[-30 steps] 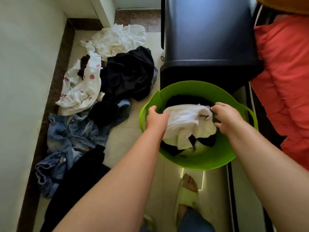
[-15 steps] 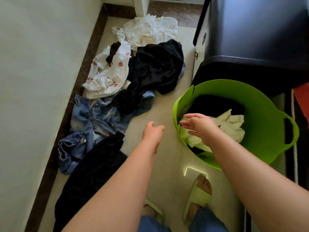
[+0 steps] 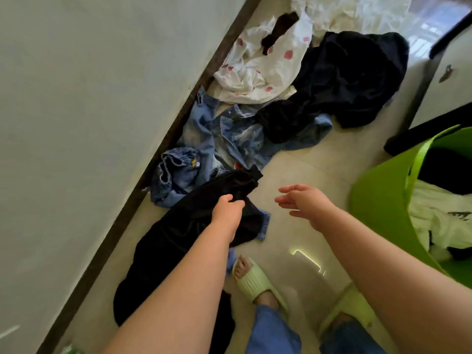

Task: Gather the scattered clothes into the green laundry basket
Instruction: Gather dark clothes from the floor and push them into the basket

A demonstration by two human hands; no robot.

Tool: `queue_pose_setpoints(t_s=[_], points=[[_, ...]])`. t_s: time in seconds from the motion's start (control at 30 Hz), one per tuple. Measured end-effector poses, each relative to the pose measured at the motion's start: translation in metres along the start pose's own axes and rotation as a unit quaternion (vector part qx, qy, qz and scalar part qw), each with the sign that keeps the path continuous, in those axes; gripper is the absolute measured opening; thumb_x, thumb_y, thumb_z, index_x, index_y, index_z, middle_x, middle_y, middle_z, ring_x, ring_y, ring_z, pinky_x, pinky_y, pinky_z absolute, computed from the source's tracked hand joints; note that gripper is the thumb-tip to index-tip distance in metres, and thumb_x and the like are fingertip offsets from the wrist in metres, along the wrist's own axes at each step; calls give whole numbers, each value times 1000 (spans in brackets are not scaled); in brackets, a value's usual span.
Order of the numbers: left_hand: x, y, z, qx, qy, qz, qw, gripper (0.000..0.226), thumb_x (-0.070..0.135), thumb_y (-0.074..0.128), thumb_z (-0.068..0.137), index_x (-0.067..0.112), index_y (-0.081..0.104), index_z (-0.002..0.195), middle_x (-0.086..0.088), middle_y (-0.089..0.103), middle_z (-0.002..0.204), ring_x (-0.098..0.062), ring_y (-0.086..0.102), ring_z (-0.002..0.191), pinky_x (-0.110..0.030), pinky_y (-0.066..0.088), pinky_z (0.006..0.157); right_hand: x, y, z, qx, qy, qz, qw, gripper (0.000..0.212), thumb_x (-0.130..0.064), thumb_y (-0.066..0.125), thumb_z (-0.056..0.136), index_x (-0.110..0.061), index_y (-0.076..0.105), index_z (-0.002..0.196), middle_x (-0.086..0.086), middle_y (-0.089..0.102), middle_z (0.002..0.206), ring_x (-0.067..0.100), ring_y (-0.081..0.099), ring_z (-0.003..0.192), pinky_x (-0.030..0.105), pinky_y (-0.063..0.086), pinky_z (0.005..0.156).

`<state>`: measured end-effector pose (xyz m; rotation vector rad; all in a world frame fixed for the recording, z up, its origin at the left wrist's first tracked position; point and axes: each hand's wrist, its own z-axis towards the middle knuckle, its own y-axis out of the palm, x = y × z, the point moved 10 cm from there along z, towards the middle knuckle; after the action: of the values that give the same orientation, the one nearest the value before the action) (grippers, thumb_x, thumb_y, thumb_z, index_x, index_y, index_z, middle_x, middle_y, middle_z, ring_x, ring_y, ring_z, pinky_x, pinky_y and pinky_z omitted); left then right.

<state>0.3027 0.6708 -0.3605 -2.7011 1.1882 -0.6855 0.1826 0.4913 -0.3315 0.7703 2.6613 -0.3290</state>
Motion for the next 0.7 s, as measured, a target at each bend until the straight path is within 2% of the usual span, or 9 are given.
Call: queue_pose_setpoints(t_s=[0.1,0.23,0.33,0.4,0.5,0.6,0.63,0.7], points=[[-35,-61,31,20,-20,10,1000,53,25,54,95,22,37,146,-7,46,143,-25,50,122,-35,44,92,4,72,23,-25,12,-37,999,25,-4,42,96,-13,60,111,5,71,100,19,63,99,31,47,86],[-73,-112,79,28,-14,84,996,55,27,50,97,23,32,149,-5,41,147,-23,50,116,-29,39,84,22,132,57,-42,33,-71,996,21,-4,45,95,-16,60,103,0,70,90,18,62,94,32,45,87],[-96,-134,109,27,-12,154,988,59,29,49,98,23,26,152,-6,35,152,-27,44,130,-32,39,93,34,150,77,-43,36,-95,994,24,-4,41,96,-15,60,105,3,70,95,19,61,95,32,45,88],[-107,-142,130,26,-13,209,978,59,29,48,99,22,24,153,-5,22,158,-28,38,136,-32,39,98,45,158,92,-42,45,-107,992,24,-2,41,96,-14,60,105,4,70,92,21,62,96,33,45,90],[-107,-147,159,33,-1,301,953,46,26,47,99,19,41,144,-7,0,163,-30,43,132,-31,41,88,60,166,115,-44,54,-122,990,25,0,39,97,-12,60,103,7,69,95,26,62,103,37,45,95],[-94,-150,184,49,8,407,912,29,20,47,98,16,59,124,-11,-13,161,-32,61,103,-32,44,74,65,168,130,-34,62,-135,988,25,0,38,98,-12,60,101,9,68,97,25,61,98,34,45,88],[-93,-150,196,42,9,447,894,30,20,46,98,16,60,124,-12,-16,160,-32,62,100,-33,46,75,69,170,138,-32,64,-137,988,25,-1,38,98,-12,60,101,9,68,96,23,61,96,33,45,87],[-97,-149,216,4,10,498,867,32,23,47,98,18,59,127,-14,-15,160,-32,61,105,-36,50,85,71,173,148,-28,69,-143,987,25,-2,38,98,-11,61,102,8,68,94,23,61,94,32,45,87]])
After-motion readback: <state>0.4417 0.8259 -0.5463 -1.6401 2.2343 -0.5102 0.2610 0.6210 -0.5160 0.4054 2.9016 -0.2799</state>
